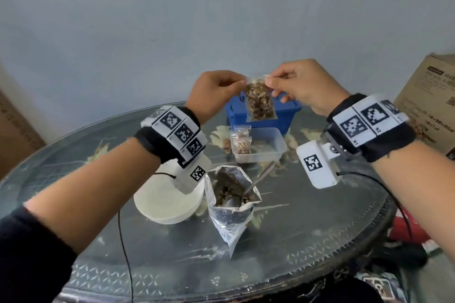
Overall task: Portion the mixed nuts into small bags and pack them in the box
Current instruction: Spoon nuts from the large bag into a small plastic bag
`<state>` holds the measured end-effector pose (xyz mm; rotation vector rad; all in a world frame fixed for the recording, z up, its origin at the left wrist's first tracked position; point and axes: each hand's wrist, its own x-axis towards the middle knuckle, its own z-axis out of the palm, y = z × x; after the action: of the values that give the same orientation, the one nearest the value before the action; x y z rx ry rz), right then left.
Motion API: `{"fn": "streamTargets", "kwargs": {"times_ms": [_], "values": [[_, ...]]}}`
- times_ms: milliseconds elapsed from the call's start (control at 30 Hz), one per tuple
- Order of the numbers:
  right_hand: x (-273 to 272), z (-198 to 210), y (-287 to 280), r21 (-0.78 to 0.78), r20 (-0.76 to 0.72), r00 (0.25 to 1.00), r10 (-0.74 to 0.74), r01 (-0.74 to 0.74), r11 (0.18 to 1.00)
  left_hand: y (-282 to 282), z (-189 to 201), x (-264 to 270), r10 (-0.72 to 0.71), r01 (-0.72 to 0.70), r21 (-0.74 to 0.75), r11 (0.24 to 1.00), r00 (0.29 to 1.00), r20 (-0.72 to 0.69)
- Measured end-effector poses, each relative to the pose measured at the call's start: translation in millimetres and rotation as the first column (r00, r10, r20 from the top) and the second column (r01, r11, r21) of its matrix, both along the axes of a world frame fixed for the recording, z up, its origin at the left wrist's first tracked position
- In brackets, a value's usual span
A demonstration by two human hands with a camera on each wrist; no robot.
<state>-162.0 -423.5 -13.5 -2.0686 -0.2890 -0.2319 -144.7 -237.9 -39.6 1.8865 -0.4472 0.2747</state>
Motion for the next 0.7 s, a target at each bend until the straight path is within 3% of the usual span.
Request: {"fn": "streamTargets", "kwargs": {"times_ms": [133,333,467,600,700], "values": [[35,-14,-17,0.02,-0.107,0.994,-0.011,0.014,1.0,-14,-3,47,-0.021,0.022,0.271,0.962,1.0,-0.009],[81,-78,-28,0.08,-0.29,0.954,-0.077,0.105,0.991,-39,-42,98,-0.028,0.075,0.585,0.807,0.996,-0.089],[112,-124,-35,0.061,-0.311,0.937,-0.159,0.186,0.981,-48,-72,122,-0.032,0.128,0.633,0.764,0.986,-0.161],[134,-167,-36,0.054,-0.364,0.906,-0.214,0.25,0.967,-50,-98,134,-0.085,0.303,0.586,0.751,0.926,-0.369],[146,-193,-35,0.071,-0.409,0.884,-0.227,0.278,0.958,-49,-115,140,-0.083,0.39,0.623,0.678,0.883,-0.462]]}}
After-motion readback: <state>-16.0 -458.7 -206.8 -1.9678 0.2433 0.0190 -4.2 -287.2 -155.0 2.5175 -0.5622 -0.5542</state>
